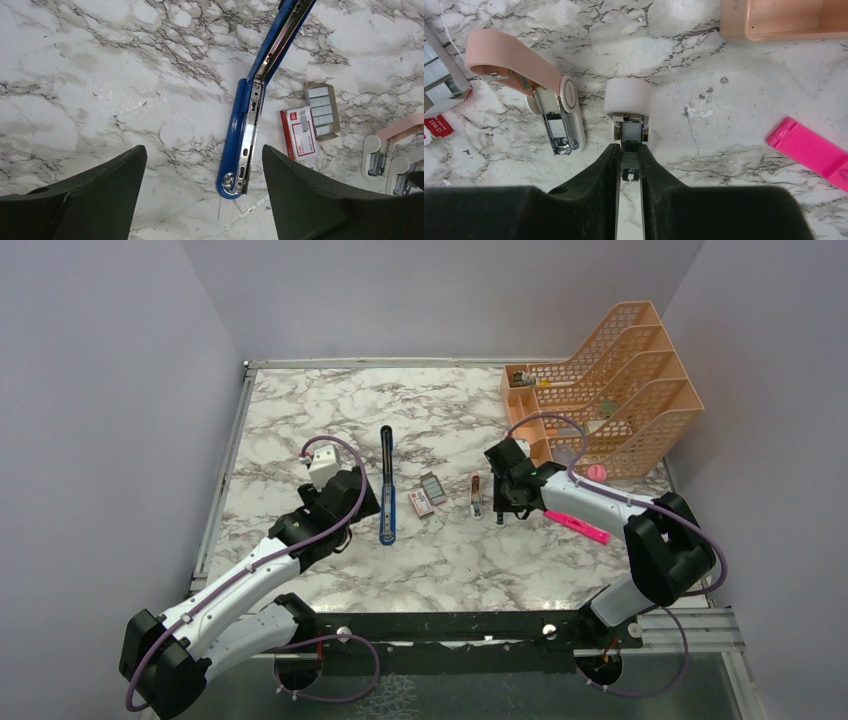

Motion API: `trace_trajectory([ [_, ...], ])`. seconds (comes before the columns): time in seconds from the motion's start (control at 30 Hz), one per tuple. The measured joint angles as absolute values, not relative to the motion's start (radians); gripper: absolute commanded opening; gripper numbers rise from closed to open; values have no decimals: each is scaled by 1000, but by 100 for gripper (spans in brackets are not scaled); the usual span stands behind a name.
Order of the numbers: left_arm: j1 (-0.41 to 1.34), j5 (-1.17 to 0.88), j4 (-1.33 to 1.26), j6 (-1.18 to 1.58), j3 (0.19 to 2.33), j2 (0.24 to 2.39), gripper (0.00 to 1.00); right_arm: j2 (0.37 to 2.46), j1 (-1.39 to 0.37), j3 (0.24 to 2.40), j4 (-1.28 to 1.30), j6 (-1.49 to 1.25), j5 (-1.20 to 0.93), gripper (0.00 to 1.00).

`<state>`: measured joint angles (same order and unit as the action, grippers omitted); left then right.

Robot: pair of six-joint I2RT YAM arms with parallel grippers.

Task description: Load the staples into the stapler

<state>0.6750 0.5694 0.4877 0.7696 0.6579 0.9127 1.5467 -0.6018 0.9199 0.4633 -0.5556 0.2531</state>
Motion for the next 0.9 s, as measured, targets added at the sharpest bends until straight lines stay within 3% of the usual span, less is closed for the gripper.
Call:
trace_trajectory([
  [0.53,675,569,488,770,658,913,86,1560,-602,914,456,-549,249,22],
  [0.9,675,569,488,770,658,913,86,1560,-602,914,456,-549,228,30],
])
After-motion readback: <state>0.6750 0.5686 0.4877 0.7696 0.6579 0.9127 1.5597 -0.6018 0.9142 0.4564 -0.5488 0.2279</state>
